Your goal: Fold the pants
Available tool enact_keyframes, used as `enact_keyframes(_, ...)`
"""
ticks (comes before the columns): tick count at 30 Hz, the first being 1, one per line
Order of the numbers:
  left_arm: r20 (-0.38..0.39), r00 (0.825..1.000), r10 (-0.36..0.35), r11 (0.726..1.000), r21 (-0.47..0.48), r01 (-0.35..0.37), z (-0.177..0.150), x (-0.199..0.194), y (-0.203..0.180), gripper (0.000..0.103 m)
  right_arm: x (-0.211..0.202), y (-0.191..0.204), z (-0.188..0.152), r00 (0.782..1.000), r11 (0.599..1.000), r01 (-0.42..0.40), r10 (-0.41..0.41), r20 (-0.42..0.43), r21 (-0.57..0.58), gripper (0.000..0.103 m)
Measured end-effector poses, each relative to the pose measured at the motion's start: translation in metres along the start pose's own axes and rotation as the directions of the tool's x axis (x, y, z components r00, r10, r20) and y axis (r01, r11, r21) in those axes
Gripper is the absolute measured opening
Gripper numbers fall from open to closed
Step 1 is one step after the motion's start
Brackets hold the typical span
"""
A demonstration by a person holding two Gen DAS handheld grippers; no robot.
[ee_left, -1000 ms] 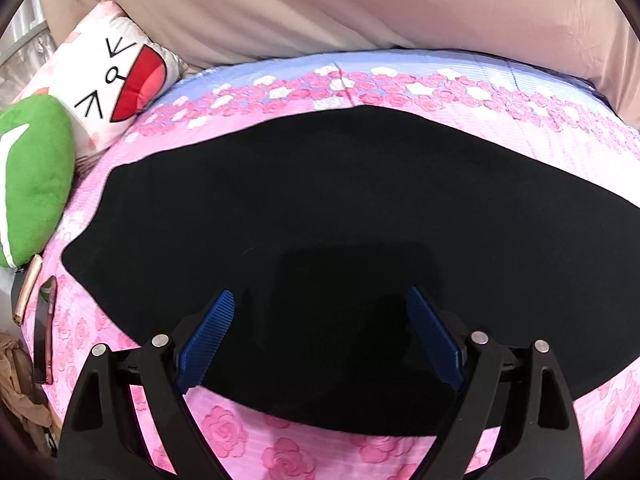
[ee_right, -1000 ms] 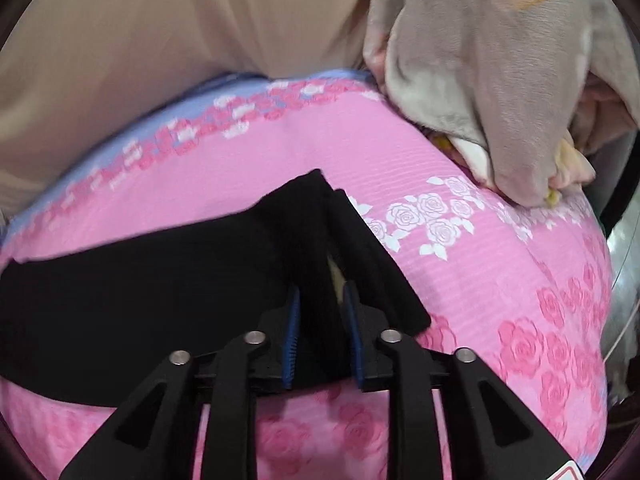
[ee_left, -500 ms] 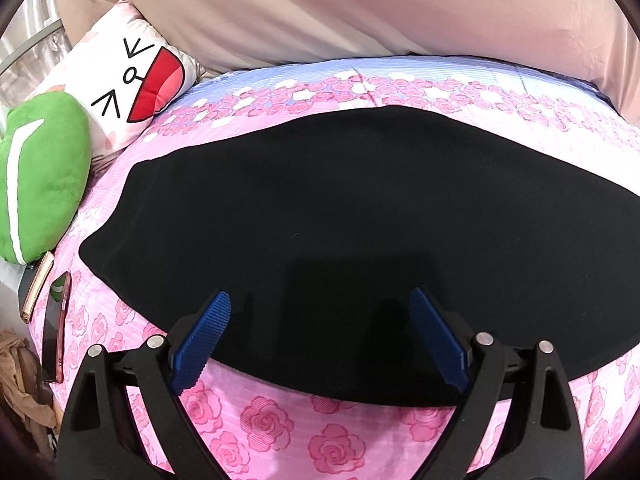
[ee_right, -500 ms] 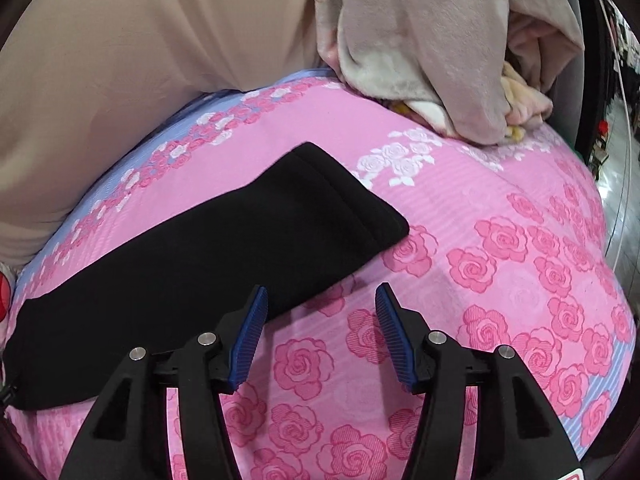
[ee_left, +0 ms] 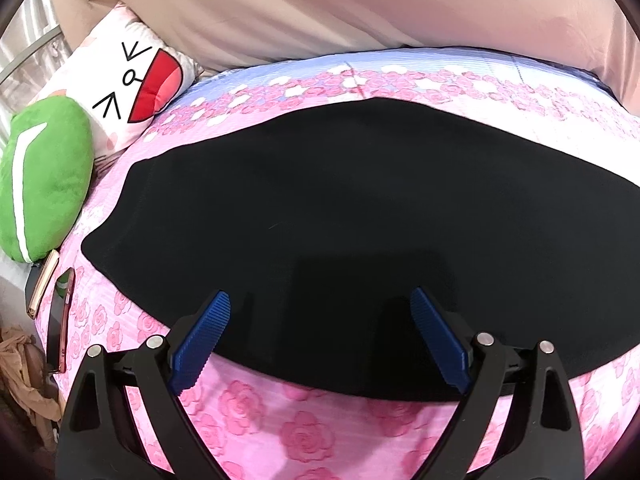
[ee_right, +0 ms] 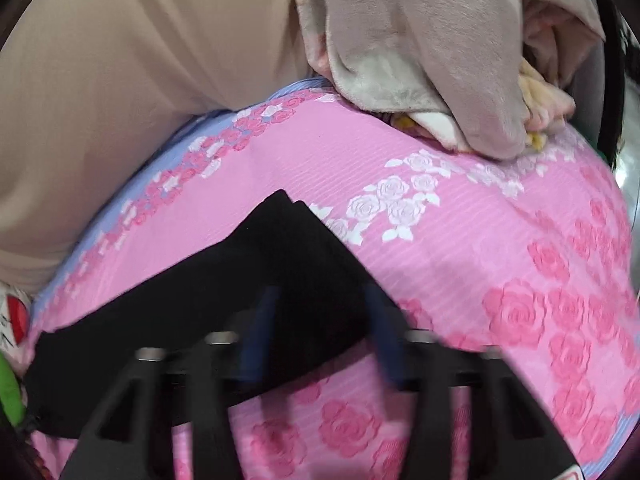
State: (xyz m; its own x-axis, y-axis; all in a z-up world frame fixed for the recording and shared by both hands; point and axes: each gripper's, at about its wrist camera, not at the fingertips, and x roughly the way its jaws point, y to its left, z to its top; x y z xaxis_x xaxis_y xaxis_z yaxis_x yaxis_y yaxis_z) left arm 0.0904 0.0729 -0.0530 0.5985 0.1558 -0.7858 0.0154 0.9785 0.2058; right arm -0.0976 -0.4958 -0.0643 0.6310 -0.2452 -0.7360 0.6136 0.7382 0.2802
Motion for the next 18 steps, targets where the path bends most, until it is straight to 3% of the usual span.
enact_keyframes(1, 0.0, 1.0, -0.003, 1.0, 0.004, 0.003, 0.002, -0.001, -0.003, 0.09, -0.002, 0.002, 0.004, 1.0, 1.0, -0.01, 0.01, 0.002, -0.007, 0.008)
enact_keyframes(5, 0.018, 1.0, 0.007, 1.0, 0.026, -0.007, 0.009, -0.006, -0.017, 0.09, -0.045, 0.011, 0.017, 0.988, 0.997, -0.028, 0.039, 0.147, -0.071, 0.007)
enact_keyframes(8, 0.014, 1.0, -0.003, 0.999, 0.033, 0.003, 0.011, -0.004, -0.025, 0.09, -0.004, -0.014, 0.016, 0.999, 0.998, 0.019, -0.017, 0.036, -0.056, 0.007)
enact_keyframes(9, 0.01, 1.0, -0.004, 0.999, 0.034, 0.004, 0.012, -0.004, -0.027, 0.09, 0.015, -0.025, 0.011, 0.999, 0.999, -0.018, 0.017, -0.032, -0.028, 0.008)
enact_keyframes(10, 0.008, 1.0, -0.003, 0.999, 0.036, 0.003, 0.012, -0.003, -0.029, 0.09, 0.011, -0.029, 0.012, 0.998, 0.999, -0.052, 0.052, -0.023, -0.006, 0.011)
enact_keyframes(11, 0.01, 1.0, -0.003, 0.999, 0.038, 0.003, 0.011, -0.004, -0.03, 0.09, 0.004, -0.031, 0.014, 0.998, 0.999, -0.053, 0.053, -0.02, 0.003, 0.014)
enact_keyframes(13, 0.014, 1.0, -0.009, 0.999, 0.042, 0.008, 0.011, -0.006, -0.032, 0.09, -0.017, -0.034, 0.012, 0.999, 1.0, 0.009, -0.009, 0.041, 0.013, 0.036)
enact_keyframes(14, 0.016, 1.0, -0.012, 0.999, 0.043, 0.011, 0.01, -0.007, -0.032, 0.09, -0.025, -0.035, 0.008, 0.999, 1.0, 0.015, -0.016, 0.051, 0.014, 0.038)
enact_keyframes(15, 0.016, 1.0, -0.014, 0.999, 0.045, 0.013, 0.01, -0.007, -0.032, 0.09, -0.033, -0.036, 0.001, 0.999, 1.0, -0.002, 0.001, 0.047, 0.02, 0.042)
enact_keyframes(16, 0.016, 1.0, -0.015, 0.999, 0.047, 0.014, 0.009, -0.007, -0.032, 0.09, -0.038, -0.037, -0.005, 0.999, 0.999, -0.018, 0.016, 0.043, 0.036, 0.057)
enact_keyframes(17, 0.016, 1.0, -0.016, 0.999, 0.045, 0.015, 0.009, -0.007, -0.031, 0.09, -0.04, -0.038, -0.01, 0.999, 0.998, -0.038, 0.036, 0.035, 0.055, 0.065)
enact_keyframes(18, 0.015, 1.0, -0.02, 0.999, 0.043, 0.019, 0.008, -0.007, -0.031, 0.09, -0.039, -0.039, -0.017, 0.997, 0.994, -0.074, 0.073, 0.017, 0.075, 0.068)
